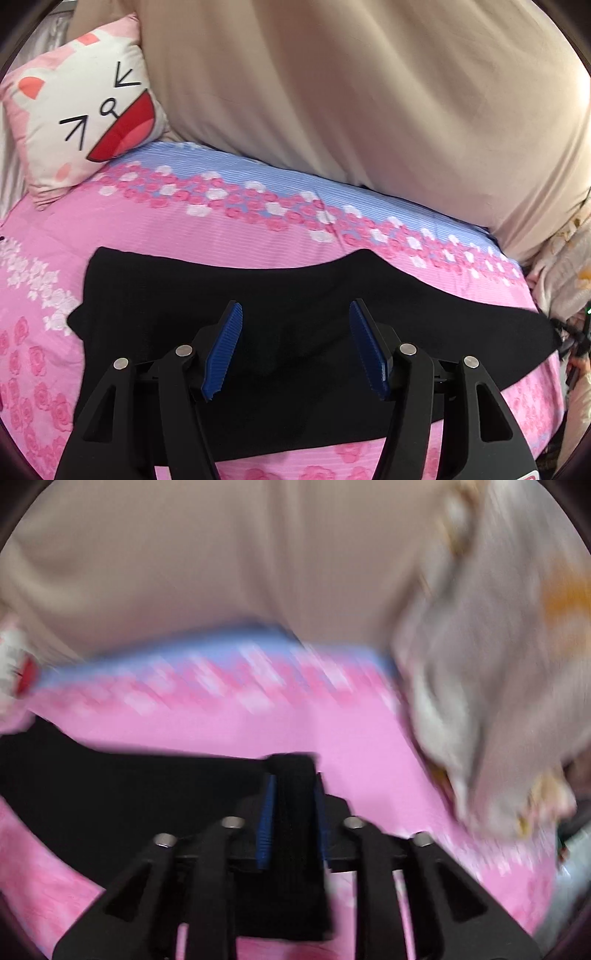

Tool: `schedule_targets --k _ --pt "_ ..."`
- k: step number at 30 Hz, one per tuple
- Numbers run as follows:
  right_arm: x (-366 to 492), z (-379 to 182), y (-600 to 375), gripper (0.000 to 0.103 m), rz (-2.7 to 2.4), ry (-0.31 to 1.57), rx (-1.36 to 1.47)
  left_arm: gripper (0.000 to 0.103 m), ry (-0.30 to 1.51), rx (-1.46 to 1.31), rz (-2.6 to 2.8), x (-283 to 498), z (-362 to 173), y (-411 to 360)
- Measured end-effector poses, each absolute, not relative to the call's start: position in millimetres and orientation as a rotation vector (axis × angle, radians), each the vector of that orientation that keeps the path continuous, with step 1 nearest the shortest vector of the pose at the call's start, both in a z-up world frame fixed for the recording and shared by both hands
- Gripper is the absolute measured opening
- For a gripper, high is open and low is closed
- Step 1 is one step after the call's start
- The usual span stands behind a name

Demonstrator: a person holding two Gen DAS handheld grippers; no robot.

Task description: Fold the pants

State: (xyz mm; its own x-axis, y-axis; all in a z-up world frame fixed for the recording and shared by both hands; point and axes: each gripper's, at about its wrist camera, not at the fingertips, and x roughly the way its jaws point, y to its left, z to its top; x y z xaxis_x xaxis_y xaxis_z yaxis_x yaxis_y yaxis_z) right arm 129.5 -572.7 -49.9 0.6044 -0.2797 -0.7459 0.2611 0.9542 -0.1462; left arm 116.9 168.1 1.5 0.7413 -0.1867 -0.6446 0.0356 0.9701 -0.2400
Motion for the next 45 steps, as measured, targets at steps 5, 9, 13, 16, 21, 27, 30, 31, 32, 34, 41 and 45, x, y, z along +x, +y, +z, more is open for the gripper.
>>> schedule_targets --k 5,9,13,16,21,27,30,31,32,34,41,45 --pt "91.6 -40.6 -564.6 0.027 -0.336 0.712 0.099 0.063 0.762 -0.225 -0.05 125.2 -14.5 180.8" --pt "95.6 -14.9 -491.8 0.032 -0.164 0.665 0.077 0.063 0.762 -0.228 0.022 128.1 -19.9 195.4" --pt "130.8 -0.3 -375.4 0.058 0.095 0.651 -0.053 0.069 0.734 -0.337 0.15 113.2 -20.1 246.5" --pt "156.1 -3.3 -286.7 0.058 0.263 0.665 -0.128 0.071 0.71 -0.392 0.277 91.3 -20.7 294.9" --pt "211.1 -23.0 -153.4 0.058 0.5 0.706 -0.246 0.071 0.768 -0.485 0.304 85.9 -25.8 362.3" --pt "251.8 -45.5 -71.0 0.058 0.603 0.763 -0.24 0.071 0.954 -0.346 0.157 141.5 -46.6 362.4" --pt "261.8 -54.4 -53.3 0.058 0.599 0.796 -0.246 0.071 1.005 -0.233 0.164 169.3 -60.0 359.1" --pt "260.9 -54.3 -54.0 0.058 0.594 0.804 -0.247 0.071 1.026 -0.22 0.133 178.2 -65.8 360.1" --pt "262.5 -55.6 -49.8 0.059 0.588 0.813 -0.251 0.071 1.04 -0.213 0.115 183.8 -69.7 360.2" --pt "263.1 -56.5 -50.2 0.06 0.563 0.821 -0.258 0.045 1.05 -0.192 0.045 194.7 -73.9 356.3" --pt "266.0 -50.8 -63.0 0.068 0.495 0.83 -0.22 0.0 1.027 -0.046 0.017 224.2 -43.5 348.5" --pt "263.9 -49.5 -70.9 0.069 0.478 0.825 -0.213 0.068 1.065 -0.006 0.062 208.9 -38.8 357.1"
